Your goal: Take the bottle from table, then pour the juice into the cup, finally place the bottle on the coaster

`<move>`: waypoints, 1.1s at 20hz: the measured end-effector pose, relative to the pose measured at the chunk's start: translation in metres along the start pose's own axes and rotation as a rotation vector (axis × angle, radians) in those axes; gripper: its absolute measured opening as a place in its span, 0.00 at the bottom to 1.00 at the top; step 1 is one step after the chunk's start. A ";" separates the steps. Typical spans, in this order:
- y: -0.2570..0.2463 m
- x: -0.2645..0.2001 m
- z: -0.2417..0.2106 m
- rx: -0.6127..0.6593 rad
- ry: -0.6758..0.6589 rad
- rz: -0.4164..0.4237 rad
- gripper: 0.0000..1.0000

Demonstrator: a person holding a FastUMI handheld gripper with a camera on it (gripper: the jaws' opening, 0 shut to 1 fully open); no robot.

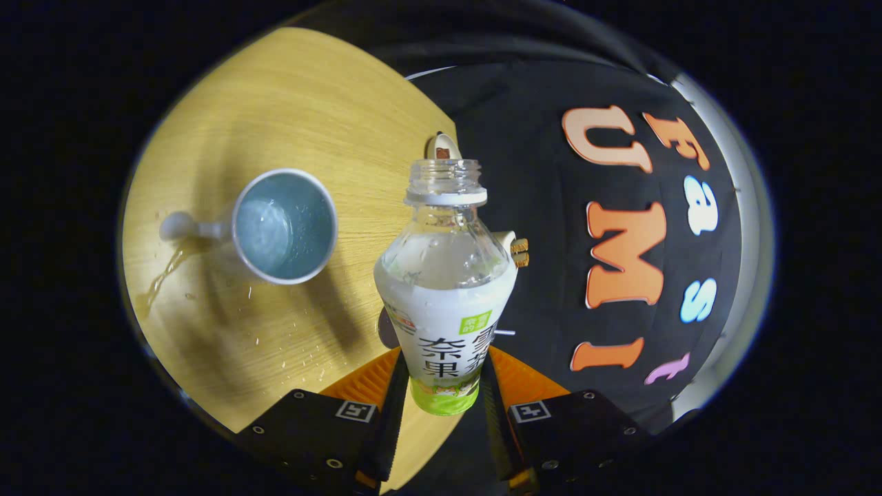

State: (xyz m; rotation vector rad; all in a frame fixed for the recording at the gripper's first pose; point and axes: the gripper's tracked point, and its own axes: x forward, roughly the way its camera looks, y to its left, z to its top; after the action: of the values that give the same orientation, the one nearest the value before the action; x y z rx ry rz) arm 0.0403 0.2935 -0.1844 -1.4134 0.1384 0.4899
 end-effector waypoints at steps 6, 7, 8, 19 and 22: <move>-0.024 0.021 -0.029 0.508 -0.014 0.054 0.57; -0.033 0.029 -0.033 0.603 -0.026 0.055 0.57; -0.040 0.038 -0.038 0.691 -0.032 0.062 0.57; -0.024 0.148 -0.041 1.224 -0.077 0.201 0.57; -0.005 0.169 -0.037 1.247 -0.055 0.230 0.57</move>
State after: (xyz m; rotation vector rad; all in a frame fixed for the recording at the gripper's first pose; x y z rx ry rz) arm 0.2003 0.2989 -0.2499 -0.1610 0.4707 0.4846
